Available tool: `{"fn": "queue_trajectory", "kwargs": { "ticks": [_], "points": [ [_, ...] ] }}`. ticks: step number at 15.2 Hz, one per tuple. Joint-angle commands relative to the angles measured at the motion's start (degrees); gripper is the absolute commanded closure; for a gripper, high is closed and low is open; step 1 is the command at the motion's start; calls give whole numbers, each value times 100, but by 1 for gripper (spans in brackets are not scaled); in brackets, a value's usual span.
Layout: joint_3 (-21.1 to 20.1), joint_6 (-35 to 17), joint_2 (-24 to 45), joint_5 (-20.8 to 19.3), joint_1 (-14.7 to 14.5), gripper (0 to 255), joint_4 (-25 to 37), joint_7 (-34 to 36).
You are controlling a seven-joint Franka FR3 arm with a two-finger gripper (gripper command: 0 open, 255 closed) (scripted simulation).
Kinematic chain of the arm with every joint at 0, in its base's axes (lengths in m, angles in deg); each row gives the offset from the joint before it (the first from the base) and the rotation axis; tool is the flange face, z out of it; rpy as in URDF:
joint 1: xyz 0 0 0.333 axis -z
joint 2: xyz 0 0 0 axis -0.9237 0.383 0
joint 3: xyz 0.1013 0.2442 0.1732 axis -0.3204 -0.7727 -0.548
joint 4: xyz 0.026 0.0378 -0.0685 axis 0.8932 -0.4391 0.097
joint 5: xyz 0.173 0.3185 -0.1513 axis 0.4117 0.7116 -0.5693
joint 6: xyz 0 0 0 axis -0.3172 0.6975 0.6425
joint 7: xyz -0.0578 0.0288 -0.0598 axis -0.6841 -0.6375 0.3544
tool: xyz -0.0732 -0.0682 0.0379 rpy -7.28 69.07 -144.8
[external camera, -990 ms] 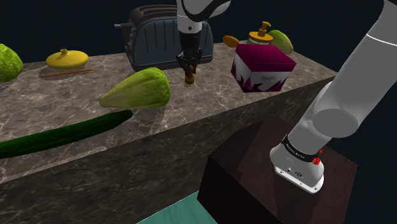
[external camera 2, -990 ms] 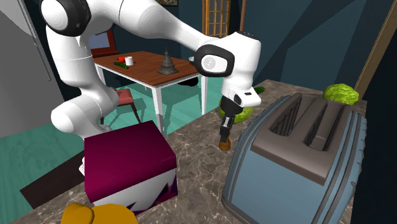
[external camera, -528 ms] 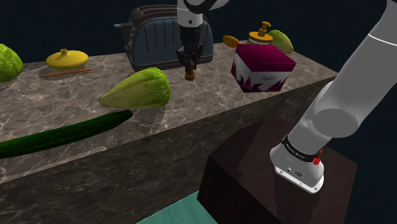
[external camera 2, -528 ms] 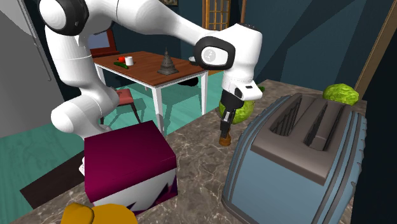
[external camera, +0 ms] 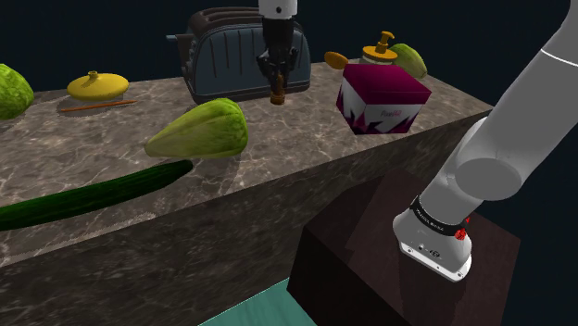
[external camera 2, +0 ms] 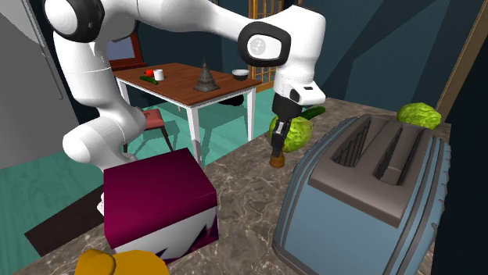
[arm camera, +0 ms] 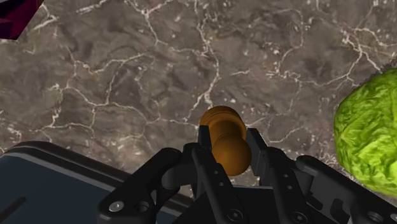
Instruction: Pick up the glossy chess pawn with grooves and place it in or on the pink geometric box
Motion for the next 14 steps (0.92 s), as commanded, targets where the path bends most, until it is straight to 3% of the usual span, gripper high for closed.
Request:
{"fn": "queue_trajectory", "kwargs": {
  "ticks": [1,14],
  "points": [
    [3,165,-8,0,3,255,155,-2],
    [8,1163,-36,0,8,255,1126,12]
  ]
}}
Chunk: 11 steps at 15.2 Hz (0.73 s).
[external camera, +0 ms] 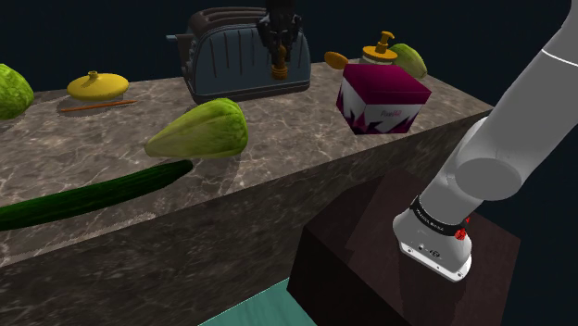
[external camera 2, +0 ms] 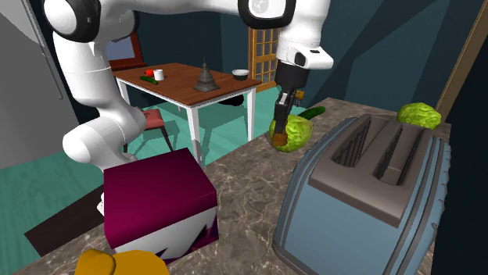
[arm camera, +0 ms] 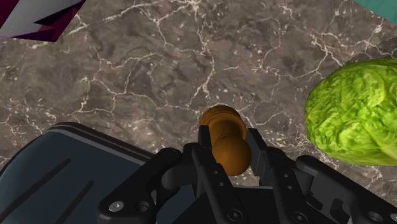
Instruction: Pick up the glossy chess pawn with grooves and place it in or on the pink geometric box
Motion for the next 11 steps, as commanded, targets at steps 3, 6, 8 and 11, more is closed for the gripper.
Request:
{"fn": "queue_trajectory", "kwargs": {
  "ticks": [3,6,8,11],
  "points": [
    [-3,321,13,-2,-3,255,331,15],
    [-5,561,51,-8,-4,255,609,24],
    [-7,723,84,-13,-6,255,805,32],
    [-10,971,146,-23,-9,255,1114,44]
  ]
}}
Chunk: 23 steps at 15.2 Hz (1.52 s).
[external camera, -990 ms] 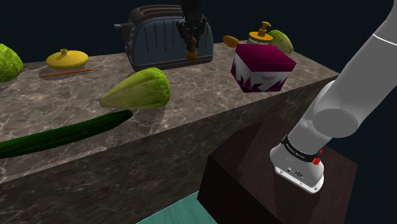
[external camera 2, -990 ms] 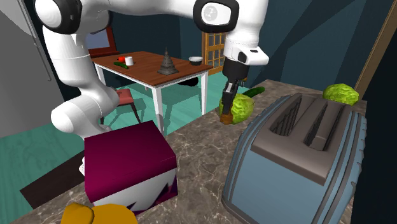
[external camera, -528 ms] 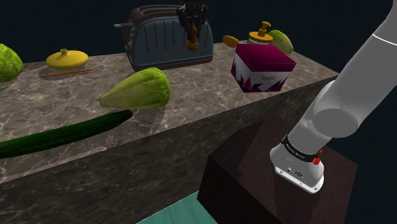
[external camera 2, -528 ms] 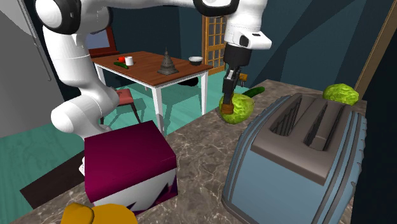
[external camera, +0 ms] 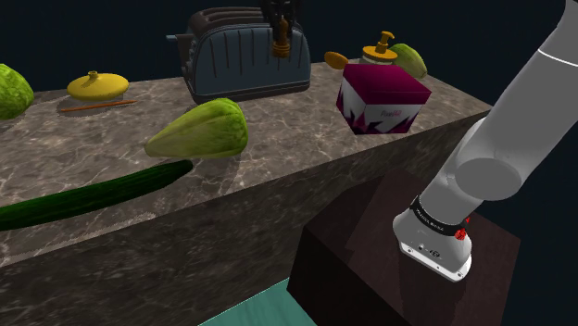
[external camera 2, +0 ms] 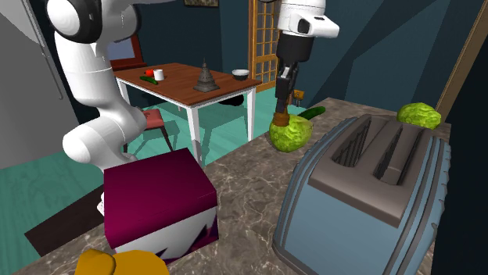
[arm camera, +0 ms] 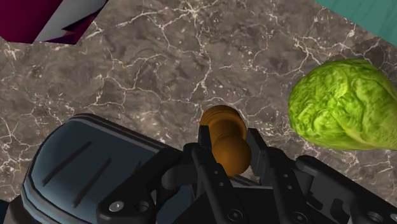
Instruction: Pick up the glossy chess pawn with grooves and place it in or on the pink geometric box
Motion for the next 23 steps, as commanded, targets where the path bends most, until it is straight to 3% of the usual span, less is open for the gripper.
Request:
{"fn": "queue_trajectory", "kwargs": {
  "ticks": [1,4,13,23],
  "points": [
    [-3,182,44,-7,-2,255,224,9],
    [-8,437,126,-20,-8,255,559,24],
    [584,361,-1411,-6,440,255,-1059,-1037],
    [1402,554,-2630,-416,849,255,-2070,-2251]
  ]
}}
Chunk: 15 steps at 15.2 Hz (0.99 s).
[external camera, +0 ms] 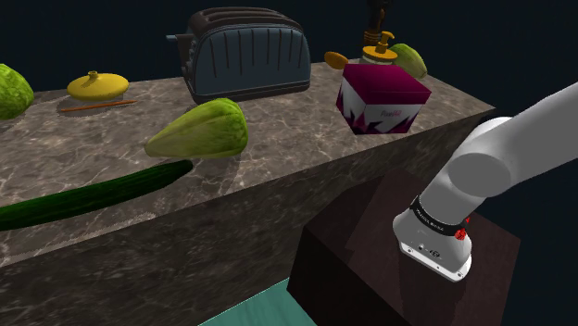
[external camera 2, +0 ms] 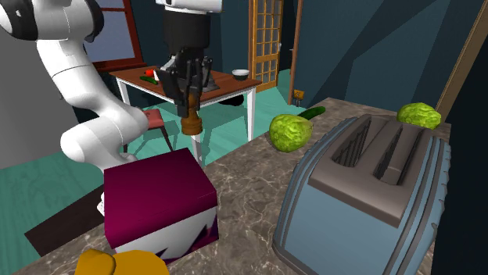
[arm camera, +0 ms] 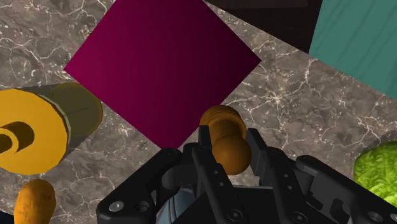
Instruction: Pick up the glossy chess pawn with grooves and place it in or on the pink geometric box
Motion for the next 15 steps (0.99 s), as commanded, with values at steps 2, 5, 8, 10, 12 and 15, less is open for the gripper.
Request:
{"fn": "queue_trajectory", "kwargs": {
  "ticks": [2,5,8,10,12,15],
  "points": [
    [278,82,-247,-183,125,255,-150,-395],
    [555,158,-485,-387,251,255,-283,-780],
    [649,34,-606,-461,291,255,-517,-886],
    [656,-112,-659,-469,296,255,-716,-874],
    [663,-258,-708,-477,301,255,-911,-863],
    [675,-476,-773,-491,308,255,-1194,-848]
  ]
}}
